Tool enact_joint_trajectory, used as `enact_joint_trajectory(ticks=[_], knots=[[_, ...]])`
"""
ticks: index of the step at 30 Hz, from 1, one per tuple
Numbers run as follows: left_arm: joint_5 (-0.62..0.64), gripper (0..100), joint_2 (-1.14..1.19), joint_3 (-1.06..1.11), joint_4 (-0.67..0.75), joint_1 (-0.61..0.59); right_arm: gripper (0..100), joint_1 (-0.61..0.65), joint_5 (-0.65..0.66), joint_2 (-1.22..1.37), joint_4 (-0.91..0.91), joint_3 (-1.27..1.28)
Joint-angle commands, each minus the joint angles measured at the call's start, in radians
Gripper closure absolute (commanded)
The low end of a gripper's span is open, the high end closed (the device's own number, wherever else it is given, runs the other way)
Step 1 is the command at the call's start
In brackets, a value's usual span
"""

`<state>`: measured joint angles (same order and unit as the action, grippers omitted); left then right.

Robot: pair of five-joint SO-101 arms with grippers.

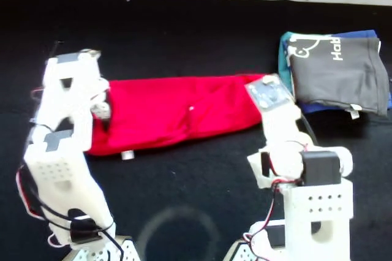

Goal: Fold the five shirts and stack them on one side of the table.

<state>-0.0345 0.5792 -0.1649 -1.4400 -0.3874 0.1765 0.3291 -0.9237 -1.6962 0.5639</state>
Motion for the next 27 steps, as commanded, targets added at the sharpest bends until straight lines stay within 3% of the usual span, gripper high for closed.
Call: enact_joint_trajectory(ticks=[1,7,13,17,23,27], knots=[[-0.095,99,-0.002,-0.085,-0.041,-0.177,99.2,-0.136,0.008,-0.091,0.134,0.182],[-0.261,99,0.005,-0.240,-0.114,-0.414,99.2,-0.341,0.009,-0.171,0.392,0.544],[-0.327,99,-0.002,-0.318,-0.206,-0.479,99.2,-0.473,0.009,-0.183,0.677,0.814],[-0.325,99,-0.004,-0.360,-0.295,-0.420,99.2,-0.529,0.005,-0.183,0.825,0.929],[-0.307,99,-0.036,-0.378,-0.321,-0.259,99.2,-0.561,0.003,-0.185,0.997,1.089],[-0.282,99,-0.119,-0.331,-0.321,-0.127,99.2,-0.556,0.003,-0.185,1.006,1.093]])
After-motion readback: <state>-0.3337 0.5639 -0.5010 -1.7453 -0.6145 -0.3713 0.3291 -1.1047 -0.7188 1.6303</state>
